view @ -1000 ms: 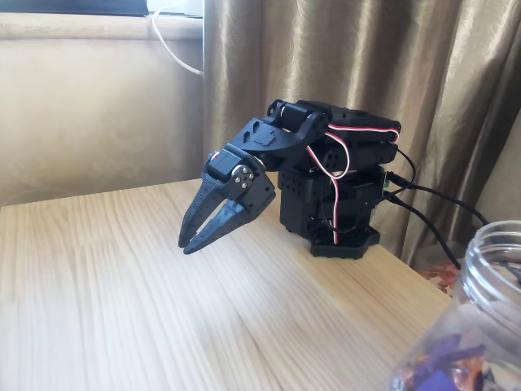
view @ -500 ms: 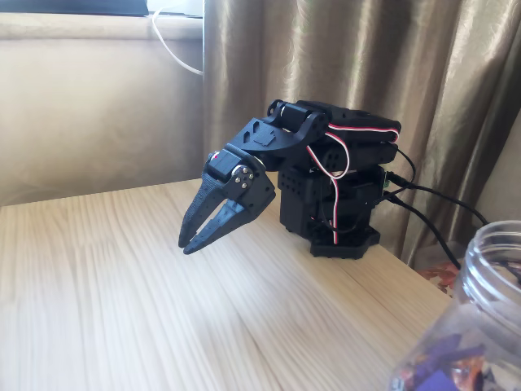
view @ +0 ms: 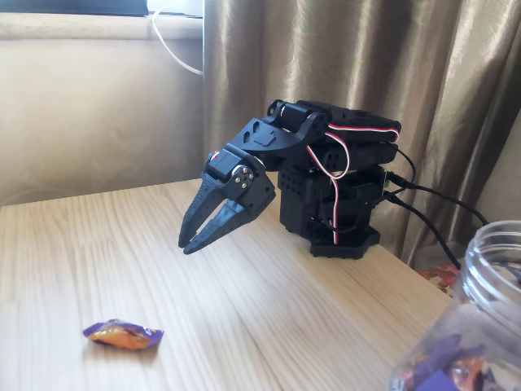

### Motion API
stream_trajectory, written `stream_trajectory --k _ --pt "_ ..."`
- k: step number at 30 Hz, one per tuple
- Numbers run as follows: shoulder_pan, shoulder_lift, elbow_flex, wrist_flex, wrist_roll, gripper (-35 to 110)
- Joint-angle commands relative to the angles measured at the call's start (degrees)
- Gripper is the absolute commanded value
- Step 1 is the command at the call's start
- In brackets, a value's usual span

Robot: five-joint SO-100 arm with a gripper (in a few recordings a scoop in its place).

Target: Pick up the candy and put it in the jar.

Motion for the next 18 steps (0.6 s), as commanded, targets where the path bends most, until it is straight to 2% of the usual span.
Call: stream_trajectory --k 1,18 --pt "-0.3 1.5 3.6 1.1 -1.1 4" --pt "-0.7 1.5 3.6 1.0 -1.6 4"
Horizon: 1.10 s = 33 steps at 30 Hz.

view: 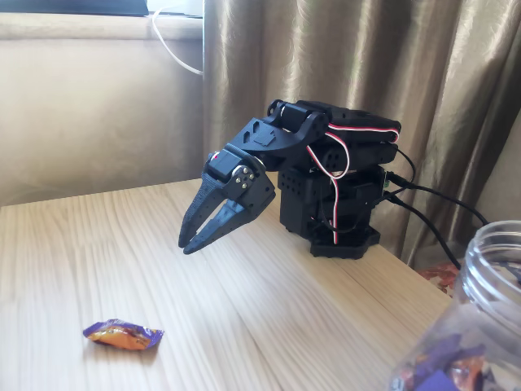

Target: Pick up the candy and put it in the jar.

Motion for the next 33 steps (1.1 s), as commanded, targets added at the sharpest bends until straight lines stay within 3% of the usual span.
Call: stream_trajectory --k 1,3,12,21,24,26,28,33 --pt "-0.6 1.5 3.6 0.6 -0.5 4" --pt "-0.5 1.5 3.6 0.8 -0.3 4" --pt "-1.8 -1.1 -9.2 3.8 21.0 0" --pt "-2.8 -41.2 -41.8 7.2 28.6 5" --pt "-1.7 -51.7 -46.8 7.0 25.1 16" --pt "-1.1 -57.8 -49.1 7.4 17.1 21" --pt "-0.8 -61.8 -50.0 6.4 8.1 21" --pt "1.1 -76.4 -56.5 5.4 -3.1 22"
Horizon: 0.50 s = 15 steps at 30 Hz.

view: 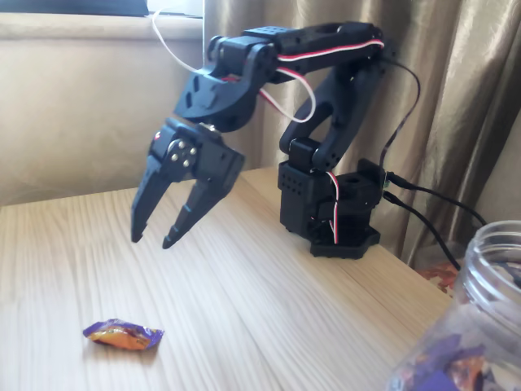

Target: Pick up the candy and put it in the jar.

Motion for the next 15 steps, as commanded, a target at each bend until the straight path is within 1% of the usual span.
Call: stream_trajectory --k 1,7,12,14,15 --pt "0.5 -8.1 -8.3 0.1 -9.4 22" --pt "0.6 -12.0 -10.2 -4.7 -22.5 24" --pt "-0.4 -18.7 -14.8 -3.7 -27.4 25" --pt "-0.9 -20.6 -15.4 -4.4 -29.2 30" --pt "-1.1 -21.6 -16.0 -4.3 -29.7 30"
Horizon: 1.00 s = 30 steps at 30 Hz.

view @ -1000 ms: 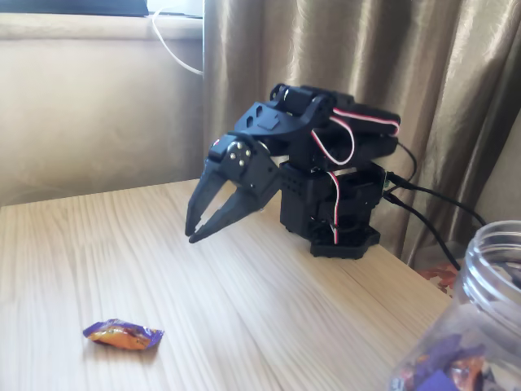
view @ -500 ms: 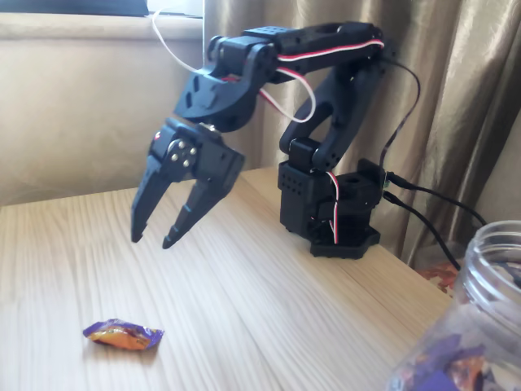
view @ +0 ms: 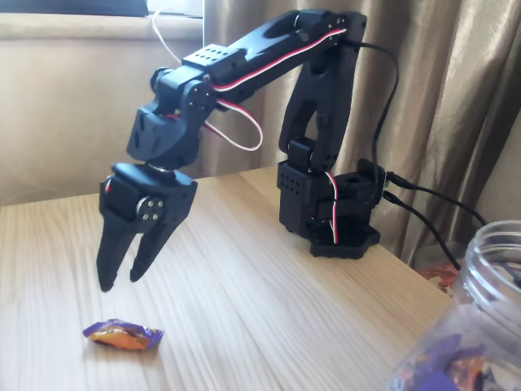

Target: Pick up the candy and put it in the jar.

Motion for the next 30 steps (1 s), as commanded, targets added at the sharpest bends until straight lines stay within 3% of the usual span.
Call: stream_trajectory --k 1,23,30 --pt "-1.3 -0.7 -4.7 0.4 -3.3 30" --pt "-5.1 -13.4 -13.8 4.9 -7.9 32" --pt "-5.0 -15.6 -16.0 5.9 -7.8 12"
